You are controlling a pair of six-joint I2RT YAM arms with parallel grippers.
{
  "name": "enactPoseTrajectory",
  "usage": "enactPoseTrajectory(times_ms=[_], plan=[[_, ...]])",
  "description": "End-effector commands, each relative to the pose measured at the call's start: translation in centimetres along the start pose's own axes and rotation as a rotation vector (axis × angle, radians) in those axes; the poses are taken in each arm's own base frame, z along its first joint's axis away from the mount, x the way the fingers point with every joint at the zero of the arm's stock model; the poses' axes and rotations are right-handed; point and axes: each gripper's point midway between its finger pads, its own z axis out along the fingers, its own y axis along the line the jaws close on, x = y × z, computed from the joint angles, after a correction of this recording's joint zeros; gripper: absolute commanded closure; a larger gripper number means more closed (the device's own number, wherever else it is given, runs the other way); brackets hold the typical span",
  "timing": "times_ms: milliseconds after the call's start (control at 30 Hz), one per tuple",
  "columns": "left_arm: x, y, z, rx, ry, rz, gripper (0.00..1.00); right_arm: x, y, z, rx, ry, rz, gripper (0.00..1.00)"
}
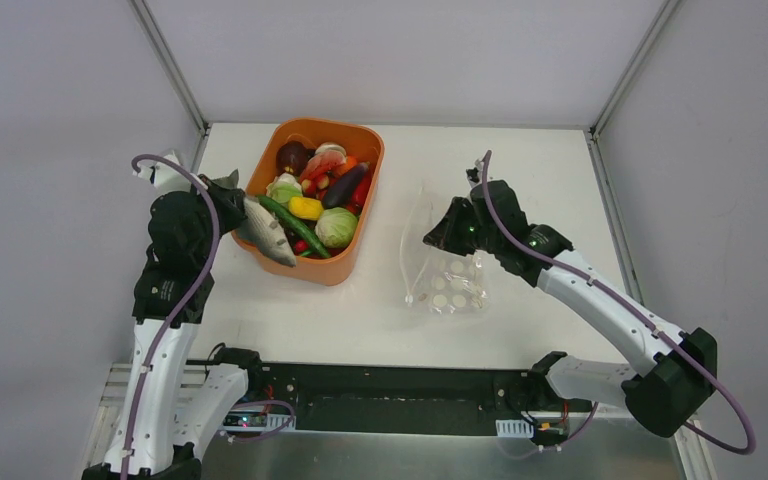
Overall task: Place the food in the zip-top bag and seal the zipper
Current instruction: Pick up the fake fish from the bin.
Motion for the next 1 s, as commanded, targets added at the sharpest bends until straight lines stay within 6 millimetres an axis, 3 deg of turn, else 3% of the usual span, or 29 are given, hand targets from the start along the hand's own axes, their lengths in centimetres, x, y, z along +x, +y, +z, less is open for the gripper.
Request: enactPoseTrajectory(times_ms=[0,233,500,767,967], plan=[[-1.5,-2.7,-1.6,0.107,0.009,-0.101,1.00,-1.5,1.3,-0.8,-0.056,-0.069,0.022,1.00],[-1.3,-6.8,-2.0,0.300,0.046,-0.304,1.00,-1.5,1.2,-0.6,-0.056,-0.074,0.039,1.00],[1.0,-6.3,-1.6,0.175,0.024,-0.488,1.00,-2.1,1.1,-0.3,-0.043,-0.117,0.112,1.00],[4.3,-9.8,-1.4,0.116,0.079,-0.506,1.00,-2.3,1.3,0.0,0.006,-0.199,0.136,1.00],[4.9,-11.5,-1.3,0.069,0.018,-0.498,1.00,-2.4,1.7,-0.3,0.022,-0.258,0.142,1.00]])
